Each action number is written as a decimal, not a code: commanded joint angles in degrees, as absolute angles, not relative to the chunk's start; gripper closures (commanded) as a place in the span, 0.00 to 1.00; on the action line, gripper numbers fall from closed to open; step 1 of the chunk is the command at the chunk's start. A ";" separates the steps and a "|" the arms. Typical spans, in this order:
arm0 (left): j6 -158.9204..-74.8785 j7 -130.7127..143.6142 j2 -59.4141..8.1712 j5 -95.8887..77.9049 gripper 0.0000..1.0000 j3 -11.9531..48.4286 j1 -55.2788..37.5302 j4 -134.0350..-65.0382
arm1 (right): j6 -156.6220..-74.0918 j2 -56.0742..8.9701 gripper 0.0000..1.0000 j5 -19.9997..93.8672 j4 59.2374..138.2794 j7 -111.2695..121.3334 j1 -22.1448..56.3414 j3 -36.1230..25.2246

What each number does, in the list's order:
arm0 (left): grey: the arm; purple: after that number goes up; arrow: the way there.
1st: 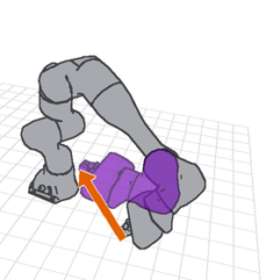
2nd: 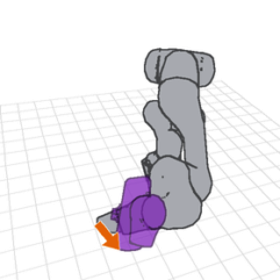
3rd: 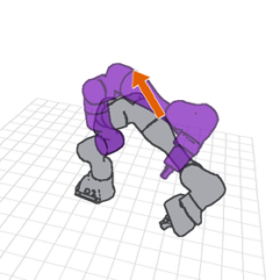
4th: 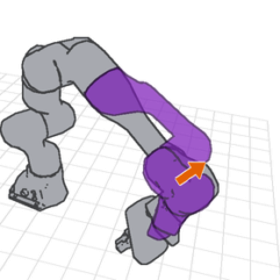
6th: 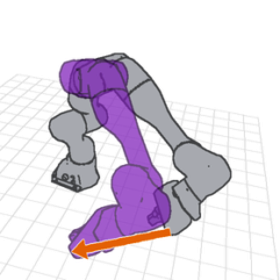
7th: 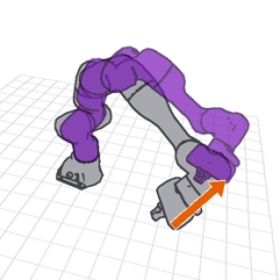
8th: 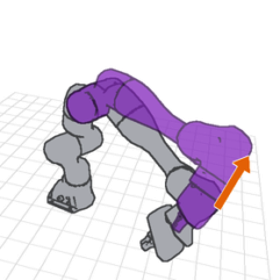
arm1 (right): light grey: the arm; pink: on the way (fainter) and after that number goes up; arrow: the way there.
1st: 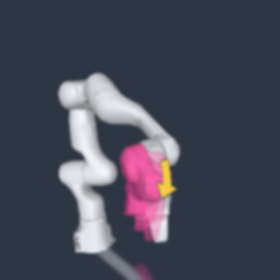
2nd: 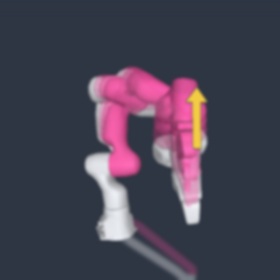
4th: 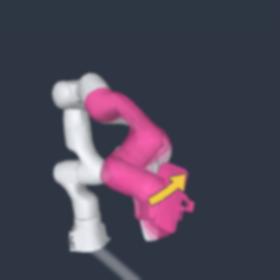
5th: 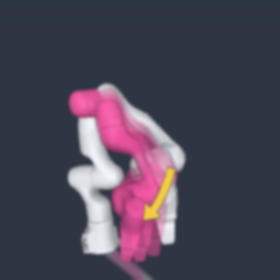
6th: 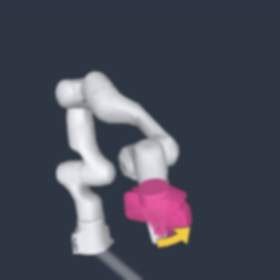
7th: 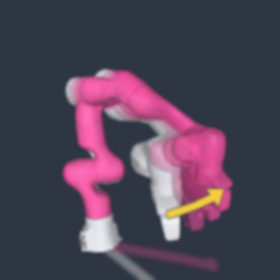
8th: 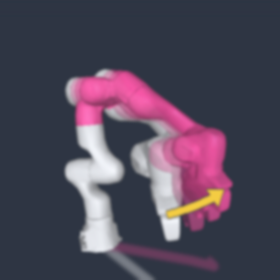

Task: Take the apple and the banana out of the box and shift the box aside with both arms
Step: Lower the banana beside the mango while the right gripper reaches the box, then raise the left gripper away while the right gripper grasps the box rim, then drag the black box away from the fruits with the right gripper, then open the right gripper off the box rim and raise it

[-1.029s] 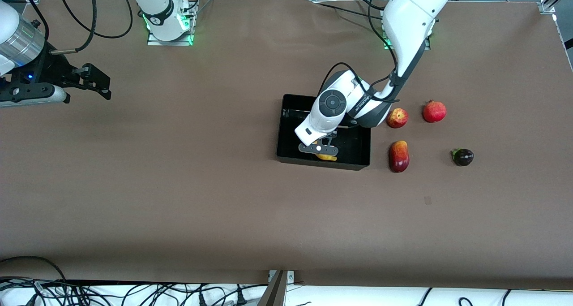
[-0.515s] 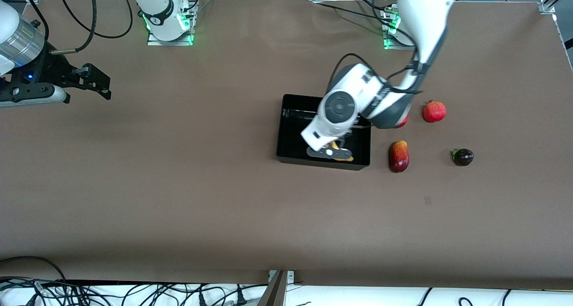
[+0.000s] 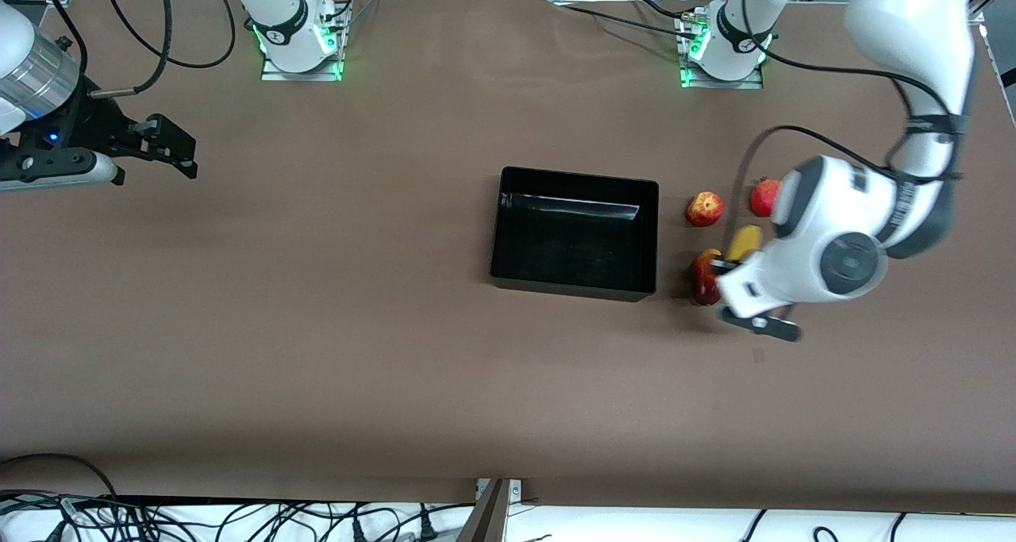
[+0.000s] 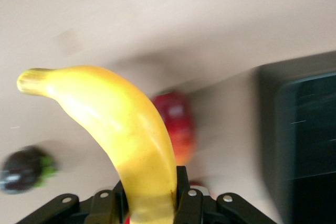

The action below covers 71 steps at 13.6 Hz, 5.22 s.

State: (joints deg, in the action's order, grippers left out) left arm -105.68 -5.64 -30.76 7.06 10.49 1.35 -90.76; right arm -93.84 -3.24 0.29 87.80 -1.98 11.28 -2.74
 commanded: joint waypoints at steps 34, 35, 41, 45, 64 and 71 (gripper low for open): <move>-86.23 1.76 -2.63 -2.37 0.00 4.66 -0.26 -91.33 | -123.70 -34.29 1.00 6.42 88.59 -41.89 42.99 -5.00; -86.05 1.67 -3.07 -2.46 0.00 4.75 -0.26 -90.19 | -120.36 -32.45 1.00 6.94 88.59 -34.35 41.50 -6.66; -85.17 1.76 -5.18 -2.81 0.00 5.10 -0.35 -88.51 | -111.18 -23.04 1.00 7.29 95.86 3.38 32.36 -17.03; -84.64 1.84 -5.36 -3.08 0.00 5.36 -1.23 -88.07 | -117.58 -22.41 1.00 10.53 103.60 19.13 28.23 -22.49; -84.02 1.67 -5.63 -2.99 0.00 5.27 -1.23 -87.71 | -108.41 -10.31 0.00 9.77 102.85 13.62 25.40 -22.50; -83.85 1.67 -5.63 -2.90 0.00 5.45 -1.32 -87.71 | -90.02 -1.85 0.00 5.54 93.70 9.58 25.40 -22.15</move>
